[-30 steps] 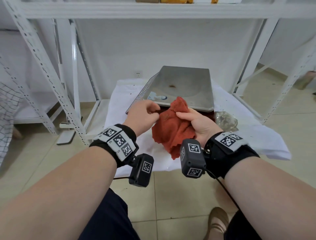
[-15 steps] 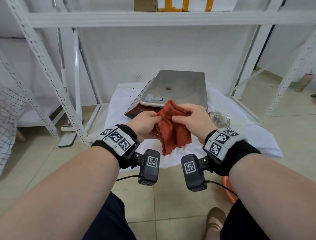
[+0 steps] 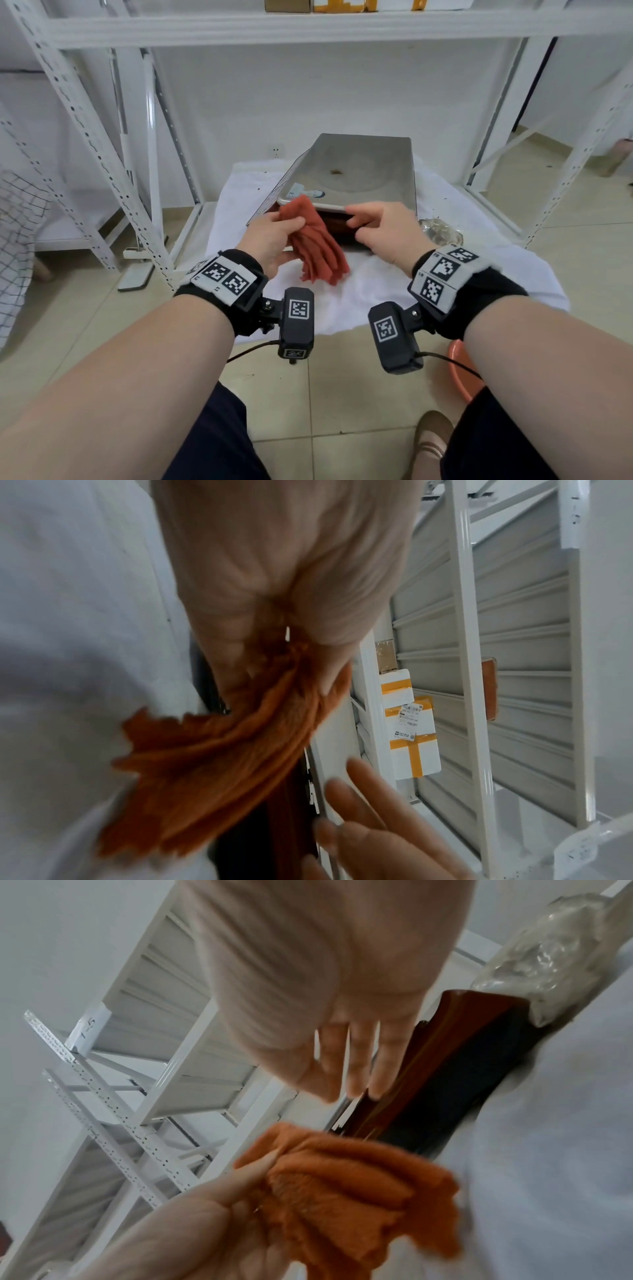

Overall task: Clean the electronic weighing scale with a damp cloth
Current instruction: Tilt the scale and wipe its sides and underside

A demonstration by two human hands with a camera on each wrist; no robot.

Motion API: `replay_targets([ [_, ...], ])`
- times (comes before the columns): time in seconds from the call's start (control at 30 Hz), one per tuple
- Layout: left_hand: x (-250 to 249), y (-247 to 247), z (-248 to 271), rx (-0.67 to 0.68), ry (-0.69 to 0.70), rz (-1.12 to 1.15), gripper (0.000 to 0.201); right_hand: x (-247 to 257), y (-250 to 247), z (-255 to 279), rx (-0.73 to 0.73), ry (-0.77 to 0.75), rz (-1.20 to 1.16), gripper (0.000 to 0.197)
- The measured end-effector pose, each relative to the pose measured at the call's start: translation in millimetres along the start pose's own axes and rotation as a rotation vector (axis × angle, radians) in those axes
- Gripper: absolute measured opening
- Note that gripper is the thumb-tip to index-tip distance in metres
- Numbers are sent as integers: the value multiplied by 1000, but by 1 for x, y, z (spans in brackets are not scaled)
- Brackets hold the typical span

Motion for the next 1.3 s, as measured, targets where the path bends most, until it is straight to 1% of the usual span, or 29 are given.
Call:
replay_targets([
  [0.03,0,-3,-4,-101,38,-2,15,-5,-6,-2,-85,4,95,44],
  [0.07,0,-6,-8,-224,91,-41,14,-8,-12,-4,-139,9,179,42],
  [0.13,-2,-12,-15,-435,203,-140,15,-13,-21,-7,-179,14,315,40],
  [0.17,-2,-14,-16,-512,248,-178,17,-17,-24,-10,-171,21,374,41],
  [0.23,0,-18,-24,-587,296,-265,16,-26,-27,-15,-139,77,466,43],
  [0.3,2,-19,-32,-645,294,-399,17,-35,-27,-18,-109,149,506,47],
  [0.37,4,-18,-39,-691,293,-520,21,-40,-27,-19,-70,190,517,52],
  [0.43,5,-16,-45,-696,318,-605,23,-42,-28,-20,-51,206,498,56],
  [0.53,7,-12,-51,-666,332,-724,17,-44,-27,-21,-73,185,461,56],
  [0.7,18,-4,-57,-636,317,-892,18,-45,-31,-21,-95,169,472,51],
  [0.77,25,2,-59,-606,325,-923,14,-44,-32,-21,-106,166,472,50],
  [0.87,33,15,-60,-595,387,-926,14,-46,-33,-21,-115,159,465,50],
  [0.97,39,29,-55,-569,442,-881,16,-48,-33,-22,-119,158,466,49],
  [1.07,48,41,-49,-493,505,-852,17,-49,-32,-21,-119,164,462,49],
  [1.13,55,45,-46,-422,545,-860,28,-50,-32,-21,-117,163,460,49],
  [1.2,60,47,-45,-382,585,-882,37,-49,-32,-21,-119,157,463,48],
  [1.23,62,47,-44,-366,605,-879,38,-49,-32,-21,-121,155,465,48],
  [1.3,64,51,-40,-332,605,-829,32,-48,-32,-21,-121,155,468,49],
])
Point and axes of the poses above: each hand's wrist, its own z-axis away from the middle knuckle, its own y-axis out of the palm, x = y × z, the point moved 1 cm from there along -z, towards the middle knuckle, and after that the axes turned 8 degrees about -y, right-handed, at the moved point
